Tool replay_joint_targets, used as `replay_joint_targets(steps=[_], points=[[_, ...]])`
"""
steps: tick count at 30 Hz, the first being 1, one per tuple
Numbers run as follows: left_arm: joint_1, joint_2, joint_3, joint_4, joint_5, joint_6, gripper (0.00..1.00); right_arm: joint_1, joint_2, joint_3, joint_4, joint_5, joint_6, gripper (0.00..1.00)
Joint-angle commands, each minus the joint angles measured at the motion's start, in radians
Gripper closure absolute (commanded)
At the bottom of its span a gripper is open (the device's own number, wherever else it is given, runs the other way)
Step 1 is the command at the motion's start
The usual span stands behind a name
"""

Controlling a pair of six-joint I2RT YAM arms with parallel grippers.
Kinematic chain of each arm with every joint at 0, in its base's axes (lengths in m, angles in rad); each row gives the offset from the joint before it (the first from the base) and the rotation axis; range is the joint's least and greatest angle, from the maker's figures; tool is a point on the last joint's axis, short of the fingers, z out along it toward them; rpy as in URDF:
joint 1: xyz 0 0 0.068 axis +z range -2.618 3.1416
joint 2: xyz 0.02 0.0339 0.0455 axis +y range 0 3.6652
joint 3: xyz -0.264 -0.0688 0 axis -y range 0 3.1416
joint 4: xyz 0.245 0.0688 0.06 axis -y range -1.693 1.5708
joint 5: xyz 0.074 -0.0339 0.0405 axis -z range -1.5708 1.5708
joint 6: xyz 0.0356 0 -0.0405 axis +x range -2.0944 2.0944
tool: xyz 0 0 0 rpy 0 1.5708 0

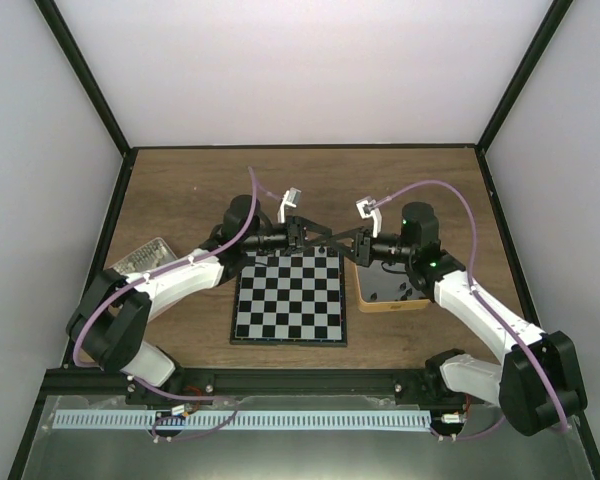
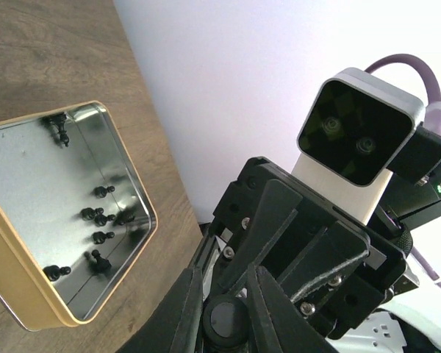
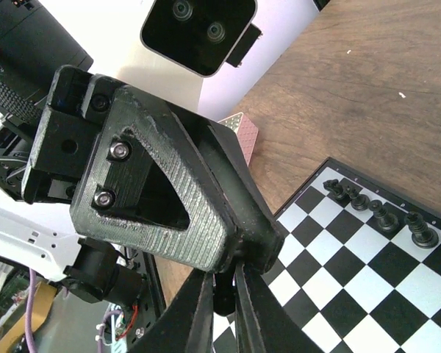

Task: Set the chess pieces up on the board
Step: Place the chess piece on the chessboard.

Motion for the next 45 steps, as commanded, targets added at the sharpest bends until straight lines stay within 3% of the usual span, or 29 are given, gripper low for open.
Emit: replay_joint_targets(steps=[1,3,6,12,18,24,33,41,45], points=[[-0.003,0.002,-0.011,0.016,-0.010,-0.005,0.92,0.010,-0.011,0.049,0.024,0.013,0.004,0.80],[-0.003,-0.003,-0.012,0.015,-0.022,-0.020,0.93,0.010,-0.030,0.037,0.050,0.019,0.031,0.62],[-0.003,-0.021,-0.012,0.023,-0.053,-0.069,0.94,0.012,-0.073,-0.023,0.177,0.049,0.159,0.48],[-0.003,-0.031,-0.015,0.075,-0.117,-0.217,0.94,0.045,-0.109,-0.103,0.316,0.198,0.416,0.43],[-0.004,-0.021,-0.045,0.172,-0.165,-0.375,0.93,0.056,-0.068,-0.093,0.317,0.257,0.488,0.42],[-0.003,-0.006,-0.070,0.221,-0.186,-0.449,0.93,0.079,-0.018,-0.073,0.314,0.264,0.512,0.55],[-0.004,-0.001,-0.081,0.217,-0.200,-0.455,0.93,0.094,0.016,-0.082,0.372,0.249,0.565,0.83],[-0.003,0.004,-0.085,0.197,-0.198,-0.435,0.92,0.094,0.027,-0.061,0.348,0.266,0.582,0.99],[-0.003,-0.015,-0.089,0.119,-0.225,-0.363,0.79,0.094,0.036,-0.021,0.234,0.276,0.550,0.99]])
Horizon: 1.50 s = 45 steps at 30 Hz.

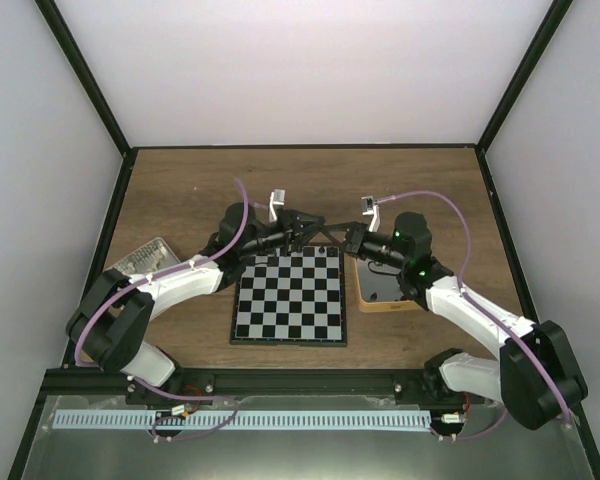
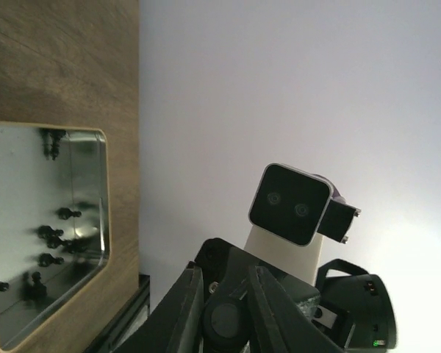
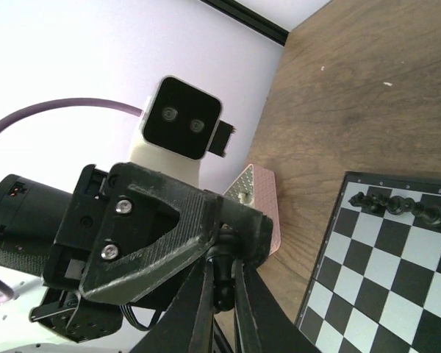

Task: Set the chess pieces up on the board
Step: Place the chess piece on the chessboard.

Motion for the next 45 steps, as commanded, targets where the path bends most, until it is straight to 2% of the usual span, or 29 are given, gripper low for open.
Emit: replay_joint_targets(steps=[1,5,9,12,16,21,26,38,45], points=[[0.000,-0.023,-0.013,-0.096,-0.044,0.107,0.75,0.008,0.014,0.091,-0.139,0.029,-0.038,0.99],[0.013,-0.102,-0.014,-0.353,-0.193,0.315,0.60,0.008,0.065,0.180,-0.472,0.080,-0.154,0.99],[0.030,-0.199,-0.018,-0.613,-0.458,0.517,0.53,0.009,0.162,0.265,-0.797,0.163,-0.299,0.99],[0.049,-0.277,-0.027,-0.723,-0.595,0.647,0.48,0.015,0.231,0.300,-0.950,0.261,-0.381,0.99],[0.064,-0.355,-0.006,-0.821,-0.733,0.795,0.43,0.027,0.308,0.365,-1.073,0.392,-0.449,0.99],[0.072,-0.407,0.026,-0.857,-0.832,0.950,0.41,0.034,0.411,0.461,-1.145,0.459,-0.486,0.99],[0.076,-0.432,0.031,-0.861,-0.846,1.038,0.40,0.055,0.507,0.558,-1.190,0.477,-0.498,0.99],[0.081,-0.454,0.002,-0.845,-0.829,1.066,0.37,0.104,0.653,0.706,-1.262,0.518,-0.502,0.97],[0.085,-0.457,-0.006,-0.836,-0.819,1.066,0.37,0.108,0.688,0.746,-1.266,0.522,-0.507,0.85]])
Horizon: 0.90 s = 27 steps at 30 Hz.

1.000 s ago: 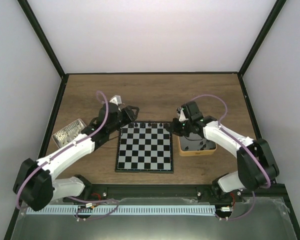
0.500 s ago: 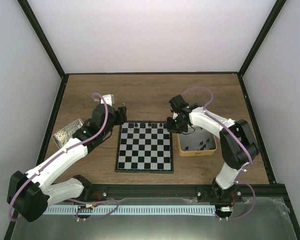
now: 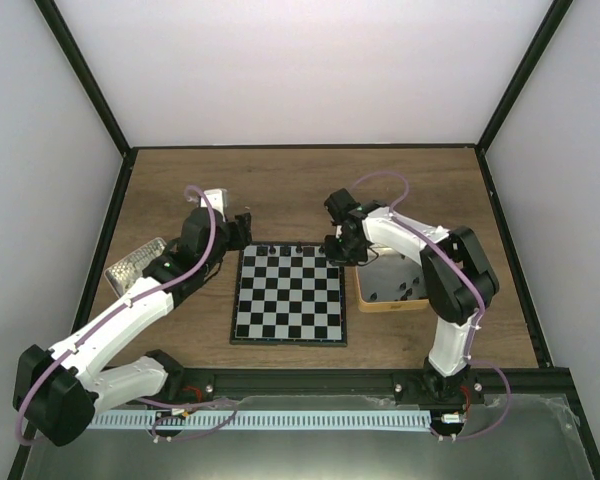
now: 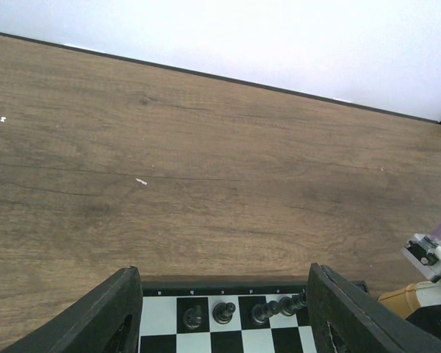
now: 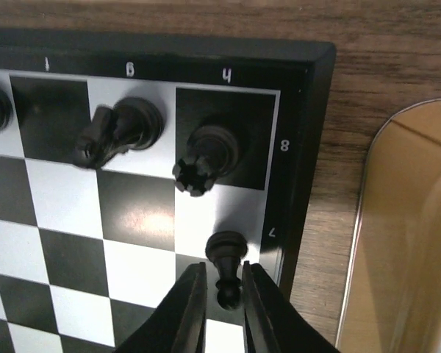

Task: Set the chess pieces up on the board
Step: Place the chess piece on the chessboard.

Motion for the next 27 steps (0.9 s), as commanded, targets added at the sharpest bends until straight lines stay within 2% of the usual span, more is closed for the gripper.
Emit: replay_joint_targets(steps=[1,6,21,27], points=[[0.008,-0.015,-0.008,0.017,0.003,0.018,0.37,0.011,0.020,0.065,-0.019,0.015,-0.011,0.82],[0.009,-0.012,-0.008,0.017,0.005,0.017,0.37,0.014,0.021,0.072,-0.013,0.017,-0.015,0.76],[0.012,0.006,0.000,0.014,0.023,0.018,0.37,0.016,0.028,0.043,0.036,-0.010,-0.011,0.84],[0.014,0.006,0.002,0.011,0.024,0.017,0.37,0.016,0.030,0.051,0.031,0.007,-0.010,0.82]])
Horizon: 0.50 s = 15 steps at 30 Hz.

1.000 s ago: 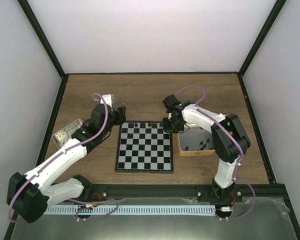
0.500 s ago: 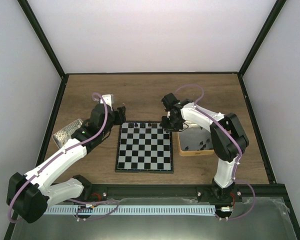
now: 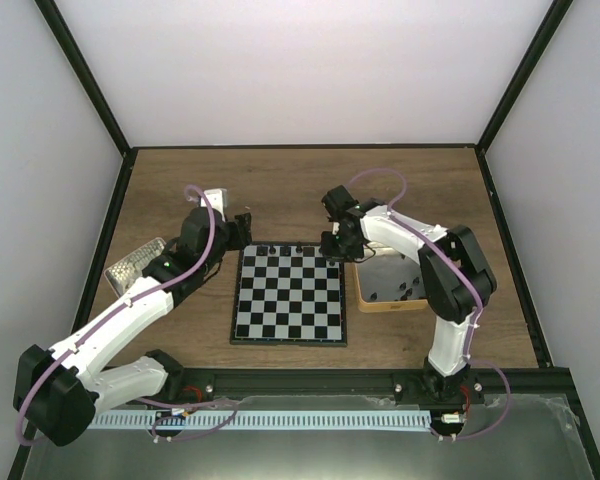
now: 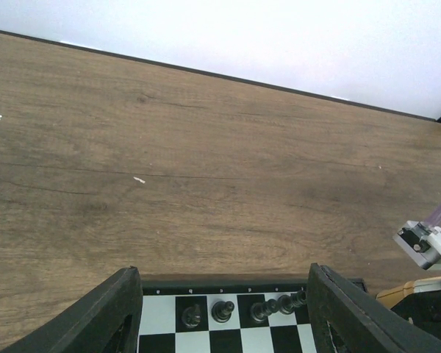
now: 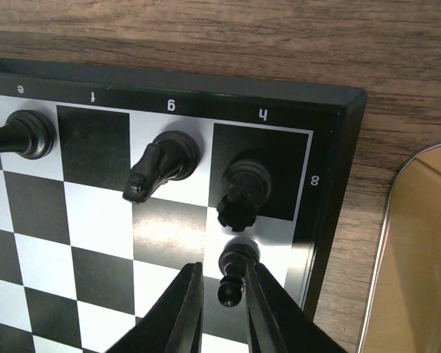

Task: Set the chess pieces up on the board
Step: Place the chess piece on the chessboard.

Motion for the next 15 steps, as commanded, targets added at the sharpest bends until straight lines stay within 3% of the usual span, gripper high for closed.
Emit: replay_joint_targets(steps=[1,8,15], points=[[0.007,0.006,0.003,0.012,0.006,0.014,0.37,0.010,0.008,0.019,0.000,0.016,-0.001,0.80],[0.009,0.006,0.006,0.013,0.018,0.013,0.37,0.011,-0.088,0.039,-0.014,0.065,0.008,0.72],[0.010,0.009,0.009,0.018,0.039,0.013,0.37,-0.034,-0.291,-0.113,0.055,0.309,0.104,0.72]])
